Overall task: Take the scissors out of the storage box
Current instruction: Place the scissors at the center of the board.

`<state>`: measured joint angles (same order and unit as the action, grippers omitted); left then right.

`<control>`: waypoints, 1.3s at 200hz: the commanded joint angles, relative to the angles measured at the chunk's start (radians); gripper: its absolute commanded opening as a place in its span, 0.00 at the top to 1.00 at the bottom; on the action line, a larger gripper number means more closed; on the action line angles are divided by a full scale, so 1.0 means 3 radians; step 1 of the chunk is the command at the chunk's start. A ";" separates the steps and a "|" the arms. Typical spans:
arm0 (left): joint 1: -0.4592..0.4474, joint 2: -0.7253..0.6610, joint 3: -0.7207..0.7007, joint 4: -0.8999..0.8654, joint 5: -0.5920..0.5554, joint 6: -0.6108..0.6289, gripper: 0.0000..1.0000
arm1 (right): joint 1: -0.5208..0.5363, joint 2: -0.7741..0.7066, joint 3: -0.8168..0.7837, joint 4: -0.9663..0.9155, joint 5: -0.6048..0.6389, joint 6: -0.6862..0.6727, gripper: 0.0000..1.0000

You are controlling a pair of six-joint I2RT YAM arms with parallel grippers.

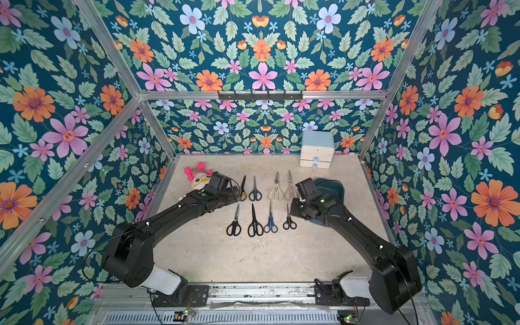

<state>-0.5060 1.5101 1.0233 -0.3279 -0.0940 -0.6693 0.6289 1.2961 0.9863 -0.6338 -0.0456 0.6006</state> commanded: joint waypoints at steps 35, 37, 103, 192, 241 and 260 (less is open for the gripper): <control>0.0183 -0.0319 -0.0345 0.0216 0.0203 0.0435 0.01 | 0.1027 -0.0165 -0.0580 0.0127 0.0255 0.1472 1.00; 0.0187 -0.0332 -0.0354 0.0220 0.0205 0.0440 0.01 | 0.1056 -0.0160 -0.0590 0.0142 0.0256 0.1495 1.00; 0.0286 -0.0753 -0.0706 0.0243 0.0313 0.0535 0.01 | 0.1278 -0.0055 -0.1032 0.0568 0.0201 0.1984 1.00; 0.0321 -0.0931 -0.0858 0.0231 0.0317 0.0518 0.01 | 0.1276 0.0531 -0.0771 0.0245 0.0297 0.1719 1.00; 0.0346 -0.0996 -0.0880 0.0184 0.0293 0.0499 0.01 | 0.1279 0.0396 -0.0498 0.0100 0.0399 0.1630 0.63; 0.0356 -0.1014 -0.0861 0.0146 0.0287 0.0497 0.01 | 0.1233 0.0372 -0.0330 0.0142 0.0493 0.1530 0.53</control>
<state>-0.4046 1.2129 0.7582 -0.2684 0.0017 -0.5186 1.0119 1.4178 0.8379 -0.5819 0.0517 1.1030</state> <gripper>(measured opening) 0.994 0.430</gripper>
